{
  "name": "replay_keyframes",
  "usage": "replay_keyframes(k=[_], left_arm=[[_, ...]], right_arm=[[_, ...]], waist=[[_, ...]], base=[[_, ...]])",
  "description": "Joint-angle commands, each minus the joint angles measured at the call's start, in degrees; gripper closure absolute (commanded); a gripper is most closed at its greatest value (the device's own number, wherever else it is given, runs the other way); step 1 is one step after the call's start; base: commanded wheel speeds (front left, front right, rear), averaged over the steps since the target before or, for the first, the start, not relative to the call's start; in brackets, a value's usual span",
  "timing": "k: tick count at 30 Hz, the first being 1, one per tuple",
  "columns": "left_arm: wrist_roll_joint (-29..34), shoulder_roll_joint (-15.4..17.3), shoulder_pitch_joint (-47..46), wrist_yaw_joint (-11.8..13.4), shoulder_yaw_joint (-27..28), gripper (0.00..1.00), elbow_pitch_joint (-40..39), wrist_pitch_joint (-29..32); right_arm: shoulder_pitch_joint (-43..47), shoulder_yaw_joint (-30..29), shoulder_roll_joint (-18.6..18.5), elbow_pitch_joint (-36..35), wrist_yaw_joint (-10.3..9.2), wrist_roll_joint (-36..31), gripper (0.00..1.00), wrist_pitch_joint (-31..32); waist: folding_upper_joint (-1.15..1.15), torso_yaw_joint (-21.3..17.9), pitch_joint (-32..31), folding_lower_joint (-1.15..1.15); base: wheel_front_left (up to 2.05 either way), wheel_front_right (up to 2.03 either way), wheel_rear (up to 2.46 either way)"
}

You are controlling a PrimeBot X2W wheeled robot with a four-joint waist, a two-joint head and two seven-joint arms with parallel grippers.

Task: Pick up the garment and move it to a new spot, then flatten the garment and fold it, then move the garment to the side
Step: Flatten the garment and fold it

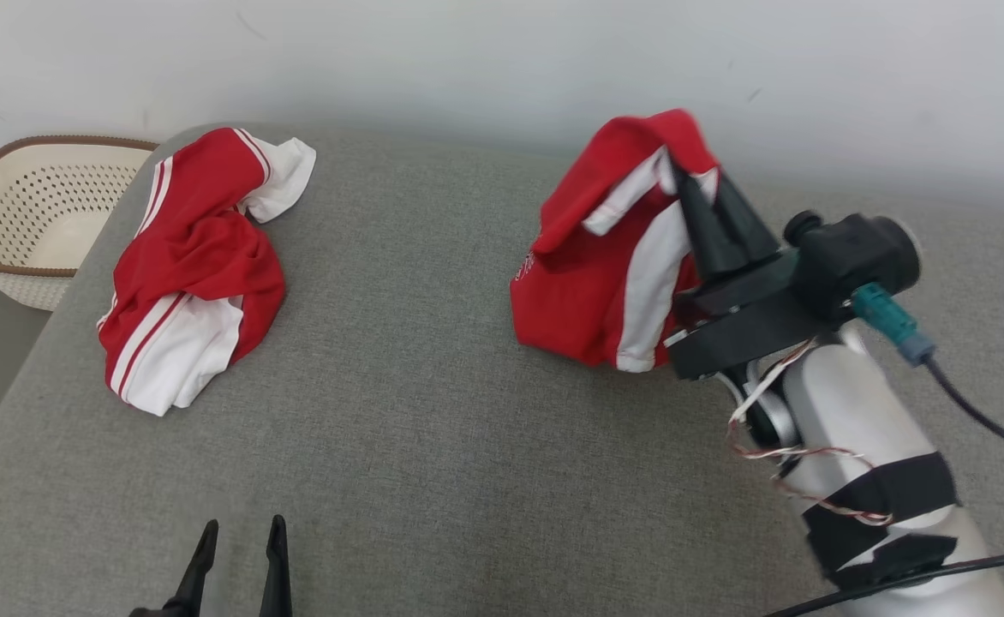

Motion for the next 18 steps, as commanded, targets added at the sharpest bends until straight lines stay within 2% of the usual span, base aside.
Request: replay_keyframes(k=[1, 5, 13, 18], left_arm=[[-0.29, 0.01, 0.91, 0.37, -0.07, 0.00, 0.17, -0.20], [-0.68, 0.01, 1.24, 0.37, -0.26, 0.00, 0.40, -0.20], [-1.15, 0.00, 0.65, -0.02, -0.82, 0.00, 0.70, -0.20], [-1.69, -0.01, -0.86, 0.04, -2.08, 0.00, 0.91, -0.20]], right_arm=[[-1.16, -0.45, -1.25, -0.47, -0.04, 0.02, 1.00, -0.06], [-1.60, -2.11, -3.55, -1.59, -0.04, 1.96, 1.00, 0.12], [-3.07, 5.31, -9.52, -10.51, -0.04, 12.43, 1.00, 3.08], [-3.92, 7.95, -10.42, -9.70, -0.04, 14.45, 1.00, 5.72]], waist=[[-0.01, 0.12, -0.09, -0.01], [-0.01, 0.04, -0.04, -0.01], [-0.01, -1.07, 1.43, -0.01], [-0.01, -0.55, 2.87, -0.01]], base=[[0.00, 0.00, 0.00], [0.00, 0.00, 0.00], [0.00, 0.00, 0.00], [0.00, 0.00, 0.00]])
